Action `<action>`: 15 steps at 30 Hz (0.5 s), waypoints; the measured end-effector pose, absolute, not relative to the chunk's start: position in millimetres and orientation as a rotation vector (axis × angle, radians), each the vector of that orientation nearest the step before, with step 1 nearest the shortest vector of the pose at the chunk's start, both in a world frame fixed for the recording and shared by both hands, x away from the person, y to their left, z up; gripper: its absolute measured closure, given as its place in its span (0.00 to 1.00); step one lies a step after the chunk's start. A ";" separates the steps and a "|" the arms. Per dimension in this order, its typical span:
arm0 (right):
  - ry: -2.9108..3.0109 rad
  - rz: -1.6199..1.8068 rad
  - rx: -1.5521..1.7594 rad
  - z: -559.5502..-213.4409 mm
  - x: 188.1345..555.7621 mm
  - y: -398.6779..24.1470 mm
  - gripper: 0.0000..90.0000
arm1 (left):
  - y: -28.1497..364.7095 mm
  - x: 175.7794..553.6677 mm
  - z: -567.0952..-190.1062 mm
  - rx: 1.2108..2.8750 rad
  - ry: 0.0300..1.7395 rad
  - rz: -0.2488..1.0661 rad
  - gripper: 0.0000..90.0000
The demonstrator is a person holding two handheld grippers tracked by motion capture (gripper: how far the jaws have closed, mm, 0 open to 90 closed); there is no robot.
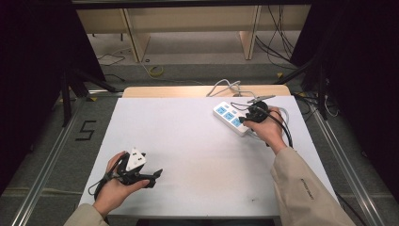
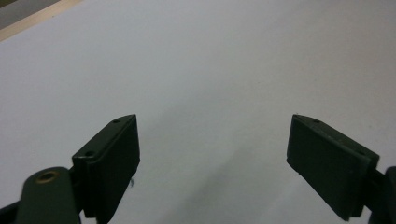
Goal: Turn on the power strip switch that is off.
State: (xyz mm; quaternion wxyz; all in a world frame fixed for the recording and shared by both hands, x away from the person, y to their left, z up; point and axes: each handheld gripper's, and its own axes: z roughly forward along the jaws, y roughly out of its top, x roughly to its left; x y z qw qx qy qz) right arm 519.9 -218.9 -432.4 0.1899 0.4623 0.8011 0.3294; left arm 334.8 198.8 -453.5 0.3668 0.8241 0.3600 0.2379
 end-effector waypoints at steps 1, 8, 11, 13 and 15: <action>2.252 0.929 1.297 -431.5 518.3 -219.3 0.67 | 198.8 334.8 -453.5 2.118 0.925 0.611 0.19; 2.249 0.961 1.270 -425.3 505.0 -219.8 0.64 | 198.6 334.5 -453.7 2.116 0.928 0.609 0.19; 2.251 0.967 1.250 -422.6 498.5 -220.0 0.63 | 198.4 334.7 -453.7 2.118 0.928 0.610 0.19; 2.254 0.963 1.241 -421.8 496.5 -220.2 0.63 | 198.3 334.7 -453.7 2.118 0.928 0.610 0.19; 2.253 0.977 1.235 -419.6 490.2 -220.5 0.62 | 198.3 334.6 -453.7 2.118 0.929 0.610 0.19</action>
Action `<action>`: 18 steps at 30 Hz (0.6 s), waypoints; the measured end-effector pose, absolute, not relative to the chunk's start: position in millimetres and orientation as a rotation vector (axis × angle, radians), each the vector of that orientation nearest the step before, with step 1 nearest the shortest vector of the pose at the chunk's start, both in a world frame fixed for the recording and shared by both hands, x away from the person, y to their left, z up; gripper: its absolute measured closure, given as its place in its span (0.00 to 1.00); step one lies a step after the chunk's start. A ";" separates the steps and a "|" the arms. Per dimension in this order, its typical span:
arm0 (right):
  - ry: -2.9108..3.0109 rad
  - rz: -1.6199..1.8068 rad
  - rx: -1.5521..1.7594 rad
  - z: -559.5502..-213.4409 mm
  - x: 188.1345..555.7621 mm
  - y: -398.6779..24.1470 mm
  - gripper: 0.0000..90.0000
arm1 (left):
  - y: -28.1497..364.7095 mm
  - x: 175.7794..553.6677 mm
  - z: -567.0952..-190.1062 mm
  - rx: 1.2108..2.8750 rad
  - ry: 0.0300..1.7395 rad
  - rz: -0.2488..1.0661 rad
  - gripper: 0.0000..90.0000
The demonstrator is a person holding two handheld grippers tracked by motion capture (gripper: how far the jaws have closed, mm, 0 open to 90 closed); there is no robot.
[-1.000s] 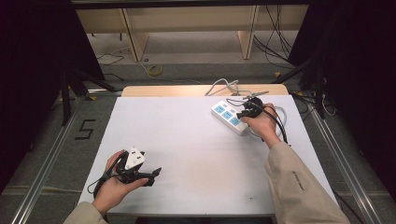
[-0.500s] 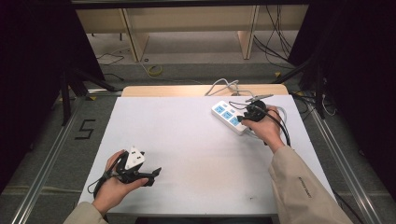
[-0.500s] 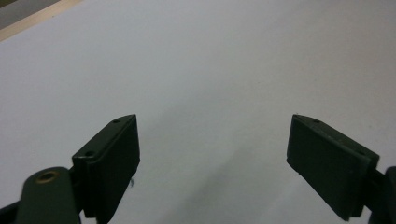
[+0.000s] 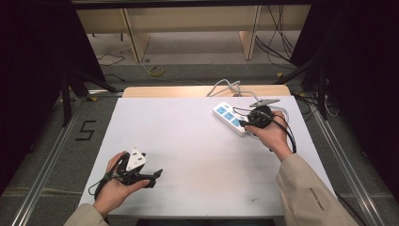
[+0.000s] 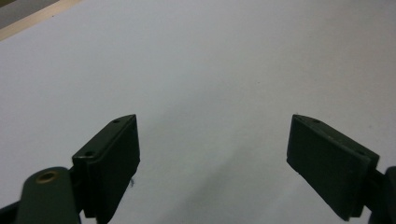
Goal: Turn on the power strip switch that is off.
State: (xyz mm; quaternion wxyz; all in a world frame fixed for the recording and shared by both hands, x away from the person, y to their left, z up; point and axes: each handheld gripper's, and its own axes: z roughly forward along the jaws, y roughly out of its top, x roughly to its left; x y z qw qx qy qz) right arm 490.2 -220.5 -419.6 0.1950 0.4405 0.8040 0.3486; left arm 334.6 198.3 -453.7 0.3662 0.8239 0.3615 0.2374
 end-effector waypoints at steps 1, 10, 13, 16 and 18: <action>2.254 0.984 1.228 -419.3 488.2 -220.8 0.61 | 198.3 334.6 -453.7 2.118 0.929 0.610 0.19; 2.276 0.991 1.199 -415.3 472.4 -221.1 0.60 | 198.1 334.8 -453.8 2.119 0.931 0.611 0.19; 2.278 1.025 1.202 -413.0 465.2 -221.7 0.59 | 198.0 334.9 -453.8 2.120 0.933 0.608 0.19; 2.279 1.035 1.195 -412.4 459.8 -222.5 0.58 | 197.9 334.8 -453.8 2.119 0.933 0.608 0.19; 2.280 1.043 1.191 -412.1 456.1 -223.4 0.58 | 198.0 334.9 -454.0 2.118 0.934 0.606 0.19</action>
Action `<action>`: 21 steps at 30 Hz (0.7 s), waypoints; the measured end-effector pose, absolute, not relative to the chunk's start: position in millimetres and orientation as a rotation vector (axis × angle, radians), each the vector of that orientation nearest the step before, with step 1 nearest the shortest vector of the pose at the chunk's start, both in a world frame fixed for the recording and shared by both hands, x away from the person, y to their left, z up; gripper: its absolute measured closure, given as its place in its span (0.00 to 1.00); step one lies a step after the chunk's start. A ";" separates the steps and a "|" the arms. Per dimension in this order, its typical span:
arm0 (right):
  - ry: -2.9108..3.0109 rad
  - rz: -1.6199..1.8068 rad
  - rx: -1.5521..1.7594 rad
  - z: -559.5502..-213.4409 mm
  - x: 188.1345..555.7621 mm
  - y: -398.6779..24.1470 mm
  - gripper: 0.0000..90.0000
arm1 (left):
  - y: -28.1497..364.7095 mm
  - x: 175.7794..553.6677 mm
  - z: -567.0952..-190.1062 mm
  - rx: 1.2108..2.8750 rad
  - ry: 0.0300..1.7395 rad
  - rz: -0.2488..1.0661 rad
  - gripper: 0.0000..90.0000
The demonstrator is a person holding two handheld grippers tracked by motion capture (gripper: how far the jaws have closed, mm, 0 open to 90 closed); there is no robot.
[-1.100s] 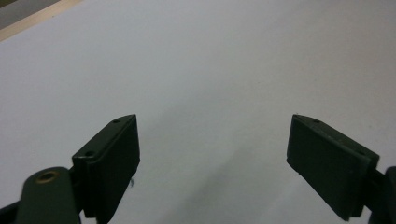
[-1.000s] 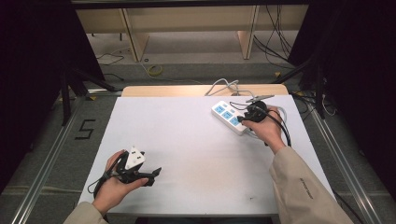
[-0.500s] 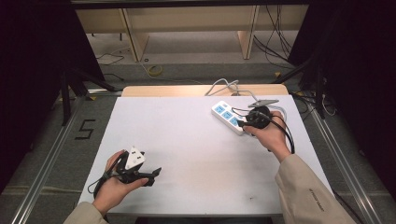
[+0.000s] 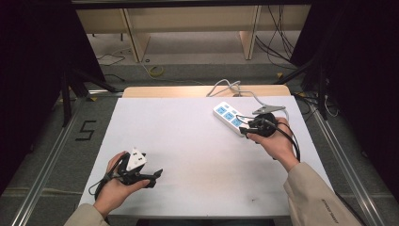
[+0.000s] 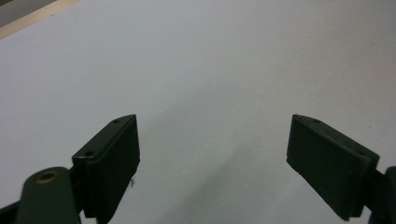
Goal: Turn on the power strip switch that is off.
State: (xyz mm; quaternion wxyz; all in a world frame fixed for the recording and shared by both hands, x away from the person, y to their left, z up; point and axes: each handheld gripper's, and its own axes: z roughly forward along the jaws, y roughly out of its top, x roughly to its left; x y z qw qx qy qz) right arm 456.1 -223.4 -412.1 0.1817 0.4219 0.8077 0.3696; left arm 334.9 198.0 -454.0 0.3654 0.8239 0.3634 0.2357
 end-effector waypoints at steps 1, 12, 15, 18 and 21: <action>2.281 1.046 1.189 -412.0 454.0 -223.7 0.57 | 198.1 334.9 -454.0 2.118 0.935 0.606 0.19; 2.296 1.084 1.152 -417.2 430.1 -228.1 0.54 | 198.3 335.3 -454.0 2.116 0.937 0.605 0.19; 2.299 1.098 1.145 -419.0 422.7 -230.9 0.52 | 198.2 335.2 -454.1 2.117 0.938 0.604 0.19; 2.295 1.122 1.147 -420.3 415.1 -235.1 0.48 | 198.4 335.1 -453.8 2.114 0.941 0.605 0.19; 2.287 1.150 1.142 -422.4 405.4 -239.7 0.46 | 198.6 335.0 -454.0 2.111 0.942 0.606 0.19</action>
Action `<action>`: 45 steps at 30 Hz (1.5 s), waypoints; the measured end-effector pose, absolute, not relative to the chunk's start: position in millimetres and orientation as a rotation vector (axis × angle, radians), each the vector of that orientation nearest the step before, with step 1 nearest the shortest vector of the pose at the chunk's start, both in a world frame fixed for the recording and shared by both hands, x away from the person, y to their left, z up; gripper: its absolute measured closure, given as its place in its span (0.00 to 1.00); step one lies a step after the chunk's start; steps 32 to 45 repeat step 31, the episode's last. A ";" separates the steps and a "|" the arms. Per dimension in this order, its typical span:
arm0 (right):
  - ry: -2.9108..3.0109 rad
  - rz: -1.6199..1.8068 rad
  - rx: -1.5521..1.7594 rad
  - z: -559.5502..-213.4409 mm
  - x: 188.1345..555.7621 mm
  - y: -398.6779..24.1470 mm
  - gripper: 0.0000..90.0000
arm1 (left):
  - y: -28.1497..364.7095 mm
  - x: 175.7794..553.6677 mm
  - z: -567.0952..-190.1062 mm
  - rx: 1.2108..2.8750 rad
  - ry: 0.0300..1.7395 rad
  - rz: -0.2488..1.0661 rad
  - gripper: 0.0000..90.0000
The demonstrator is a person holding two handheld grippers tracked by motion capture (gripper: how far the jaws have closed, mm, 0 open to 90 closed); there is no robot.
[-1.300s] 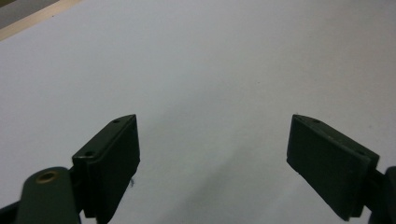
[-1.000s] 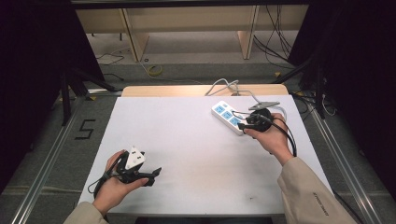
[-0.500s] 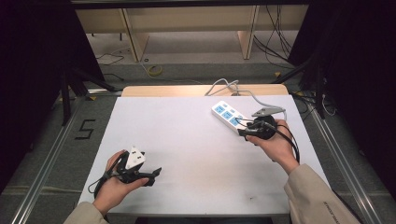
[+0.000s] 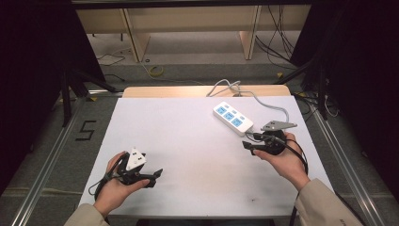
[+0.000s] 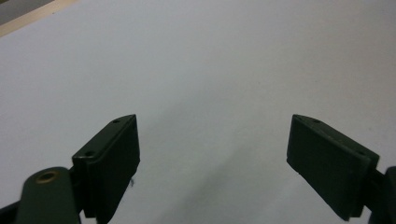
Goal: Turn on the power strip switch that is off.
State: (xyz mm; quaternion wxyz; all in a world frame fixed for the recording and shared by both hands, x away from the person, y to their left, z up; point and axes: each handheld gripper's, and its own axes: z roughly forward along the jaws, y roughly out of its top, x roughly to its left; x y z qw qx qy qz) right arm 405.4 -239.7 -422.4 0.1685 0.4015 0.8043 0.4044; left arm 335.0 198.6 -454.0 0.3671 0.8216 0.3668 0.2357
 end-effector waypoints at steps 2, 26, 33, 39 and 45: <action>2.285 1.170 1.126 -424.8 398.5 -242.5 0.44 | 198.7 335.3 -453.9 2.111 0.944 0.604 0.19; 2.235 1.292 1.073 -441.8 347.5 -264.2 0.34 | 197.9 333.1 -452.2 2.089 0.943 0.589 0.19; 2.220 1.298 1.077 -441.8 347.9 -265.6 0.33 | 196.0 333.0 -452.4 2.083 0.948 0.572 0.19; 2.220 1.298 1.077 -441.8 347.9 -265.6 0.33 | 196.0 333.0 -452.4 2.083 0.948 0.572 0.19; 2.220 1.298 1.077 -441.8 347.9 -265.6 0.33 | 196.0 333.0 -452.4 2.083 0.948 0.572 0.19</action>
